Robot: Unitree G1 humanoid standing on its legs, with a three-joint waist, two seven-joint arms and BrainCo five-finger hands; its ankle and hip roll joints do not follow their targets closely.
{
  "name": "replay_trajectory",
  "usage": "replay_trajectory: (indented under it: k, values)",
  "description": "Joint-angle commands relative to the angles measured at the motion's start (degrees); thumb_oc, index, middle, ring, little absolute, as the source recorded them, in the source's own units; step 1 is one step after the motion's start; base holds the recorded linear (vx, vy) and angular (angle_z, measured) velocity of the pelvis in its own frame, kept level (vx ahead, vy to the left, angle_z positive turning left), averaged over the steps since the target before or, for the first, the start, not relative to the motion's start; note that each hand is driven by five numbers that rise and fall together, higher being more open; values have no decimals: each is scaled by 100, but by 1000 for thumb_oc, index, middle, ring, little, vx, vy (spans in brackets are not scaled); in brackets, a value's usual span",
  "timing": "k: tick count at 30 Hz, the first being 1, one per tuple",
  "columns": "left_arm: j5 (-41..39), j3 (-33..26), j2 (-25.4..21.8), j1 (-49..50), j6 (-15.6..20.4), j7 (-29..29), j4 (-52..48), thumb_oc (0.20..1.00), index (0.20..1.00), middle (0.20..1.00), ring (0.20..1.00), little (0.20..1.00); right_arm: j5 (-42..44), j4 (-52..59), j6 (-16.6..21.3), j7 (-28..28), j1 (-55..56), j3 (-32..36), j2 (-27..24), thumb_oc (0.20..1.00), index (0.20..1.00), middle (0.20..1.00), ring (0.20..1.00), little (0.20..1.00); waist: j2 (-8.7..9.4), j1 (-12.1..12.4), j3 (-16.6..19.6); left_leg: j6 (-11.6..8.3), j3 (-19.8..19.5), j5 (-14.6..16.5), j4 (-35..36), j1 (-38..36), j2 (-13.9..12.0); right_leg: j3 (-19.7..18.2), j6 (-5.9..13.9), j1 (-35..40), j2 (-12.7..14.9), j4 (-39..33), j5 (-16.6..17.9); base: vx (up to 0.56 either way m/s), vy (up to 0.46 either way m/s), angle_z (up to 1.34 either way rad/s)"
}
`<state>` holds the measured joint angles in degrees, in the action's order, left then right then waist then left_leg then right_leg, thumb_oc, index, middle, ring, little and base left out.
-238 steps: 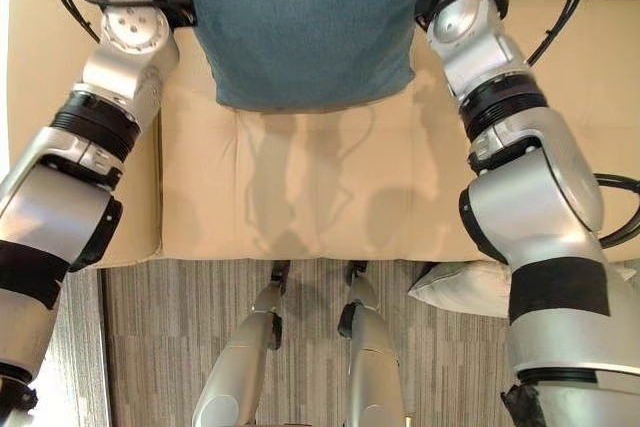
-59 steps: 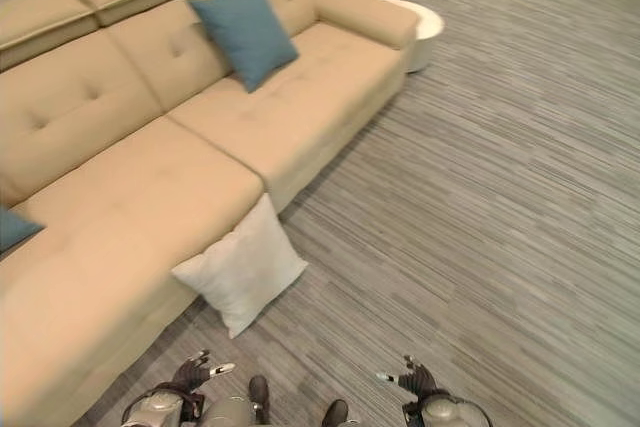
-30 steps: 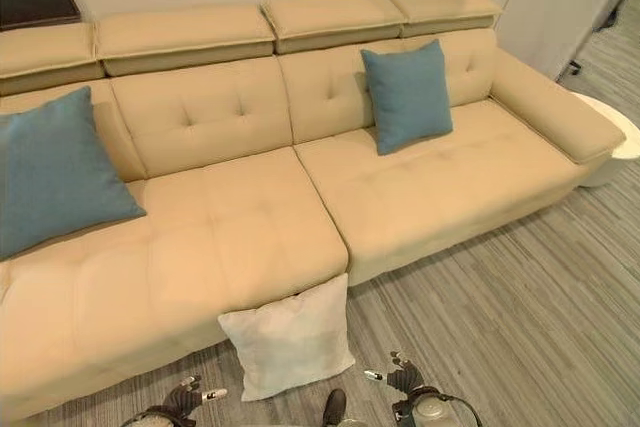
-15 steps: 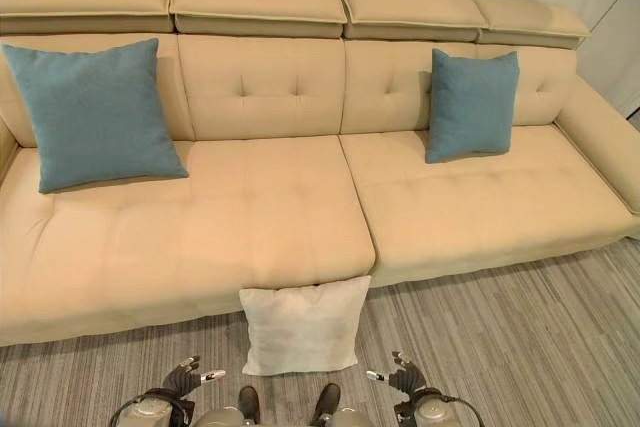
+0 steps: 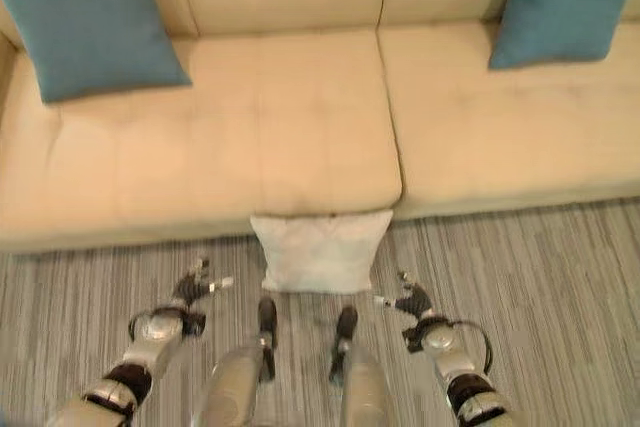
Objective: Pick up all the scattered cushions and arrange them neatly on the sofa.
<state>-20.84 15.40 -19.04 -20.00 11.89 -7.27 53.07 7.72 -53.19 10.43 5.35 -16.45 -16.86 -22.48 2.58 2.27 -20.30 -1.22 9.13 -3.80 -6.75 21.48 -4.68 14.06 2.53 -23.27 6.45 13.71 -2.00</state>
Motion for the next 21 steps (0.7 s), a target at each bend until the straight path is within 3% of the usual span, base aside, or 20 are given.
replay_trajectory:
  k: [1, 7, 13, 17, 21]
  values:
    - [-455, -153, 55, -225, 395, -401, -215, 1000, 1000, 1000, 1000, 1000, 250, 250, 176, 351, -114, -60, -184, 1000, 1000, 1000, 1000, 1000, 18, -117, 324, -133, -386, -7, -312, 579, 183, 182, 317, -207, 125, 42, 77, -128, -37, -3]
    - [-828, -172, -170, -1378, 513, -1043, -380, 1000, 1000, 1000, 1000, 1000, 260, 420, 142, 1187, -1624, -27, -675, 1000, 1000, 1000, 1000, 1000, -131, -223, 132, -125, -405, 91, -1378, 2707, -66, 25, 247, -2373, 418, 1284, -87, -148, 41, -3]
    - [-725, -213, -293, -1983, 527, -1609, -362, 1000, 1000, 1000, 1000, 1000, 363, 250, 191, 1638, -2567, 30, -980, 1000, 1000, 1000, 1000, 1000, -209, -246, 73, -126, -458, 229, -2066, 3973, -101, -95, 209, -3650, 585, 2173, -256, -4, 21, 7]
    - [-747, -197, -472, -2192, 477, -1677, -357, 1000, 1000, 1000, 1000, 1000, 484, 168, 214, 1722, -3040, -20, -1210, 1000, 1000, 1000, 1000, 1000, -213, -230, 13, -92, -460, 314, -2428, 4602, -45, -203, 161, -4310, 595, 2635, -377, 53, 10, 3]
    - [-1120, -38, -916, -2642, 533, -1391, -435, 1000, 1000, 1000, 1000, 1000, 672, 184, 281, 1702, -3337, -85, -1469, 1000, 1000, 1000, 1000, 1000, -209, -324, 37, -84, -483, 367, -2664, 5234, 22, -324, 116, -4991, 602, 2940, -483, 77, 22, 5]
